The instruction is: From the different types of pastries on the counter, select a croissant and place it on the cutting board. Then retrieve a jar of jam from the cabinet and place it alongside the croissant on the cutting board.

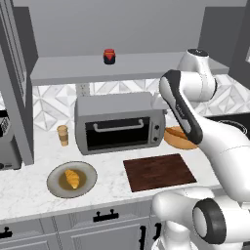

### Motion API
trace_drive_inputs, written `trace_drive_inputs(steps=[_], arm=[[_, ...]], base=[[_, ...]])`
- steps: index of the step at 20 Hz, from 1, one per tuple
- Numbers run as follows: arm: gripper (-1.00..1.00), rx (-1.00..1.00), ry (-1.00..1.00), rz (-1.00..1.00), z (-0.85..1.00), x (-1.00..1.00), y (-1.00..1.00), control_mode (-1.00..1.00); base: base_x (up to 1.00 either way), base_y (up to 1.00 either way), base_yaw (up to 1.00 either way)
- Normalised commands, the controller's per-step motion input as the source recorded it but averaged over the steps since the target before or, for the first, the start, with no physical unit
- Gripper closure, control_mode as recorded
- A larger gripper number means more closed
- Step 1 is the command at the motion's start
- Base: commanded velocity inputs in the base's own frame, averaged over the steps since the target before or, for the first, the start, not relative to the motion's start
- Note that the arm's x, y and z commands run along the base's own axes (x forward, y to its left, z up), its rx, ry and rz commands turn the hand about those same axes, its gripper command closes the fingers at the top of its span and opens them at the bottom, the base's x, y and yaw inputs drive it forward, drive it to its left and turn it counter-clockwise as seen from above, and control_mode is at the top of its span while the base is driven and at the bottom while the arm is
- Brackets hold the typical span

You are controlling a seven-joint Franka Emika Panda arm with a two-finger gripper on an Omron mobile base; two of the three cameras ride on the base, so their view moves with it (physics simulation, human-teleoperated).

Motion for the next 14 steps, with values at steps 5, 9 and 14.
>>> trace_drive_inputs(steps=[5,9,14], arm=[[-1.00,-0.08,-0.02,0.04,0.00,-0.23,0.63,-1.00],[-1.00,-0.27,-0.01,0.05,0.00,-0.02,1.00,-1.00],[-1.00,0.02,0.00,0.10,-0.01,0.00,1.00,-1.00]], base=[[0.00,0.00,0.00],[0.00,0.00,0.00],[0.00,0.00,0.00]])
